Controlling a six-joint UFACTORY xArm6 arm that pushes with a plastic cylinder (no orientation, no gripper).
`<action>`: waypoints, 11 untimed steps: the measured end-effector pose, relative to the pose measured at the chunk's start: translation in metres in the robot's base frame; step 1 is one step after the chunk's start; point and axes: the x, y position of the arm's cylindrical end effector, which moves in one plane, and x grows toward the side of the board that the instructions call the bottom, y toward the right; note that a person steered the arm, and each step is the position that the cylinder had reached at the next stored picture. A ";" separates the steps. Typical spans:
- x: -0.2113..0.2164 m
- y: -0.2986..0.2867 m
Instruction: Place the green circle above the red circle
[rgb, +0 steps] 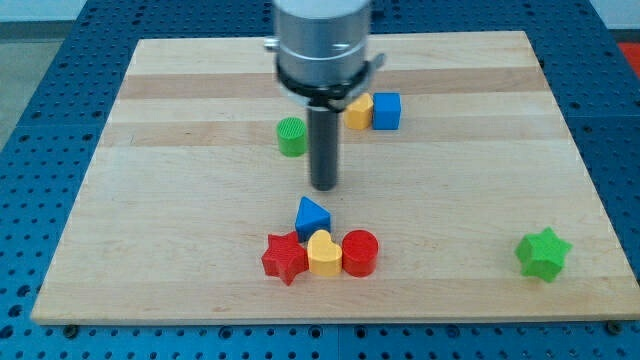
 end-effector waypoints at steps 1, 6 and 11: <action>-0.013 -0.058; -0.080 -0.020; -0.001 0.055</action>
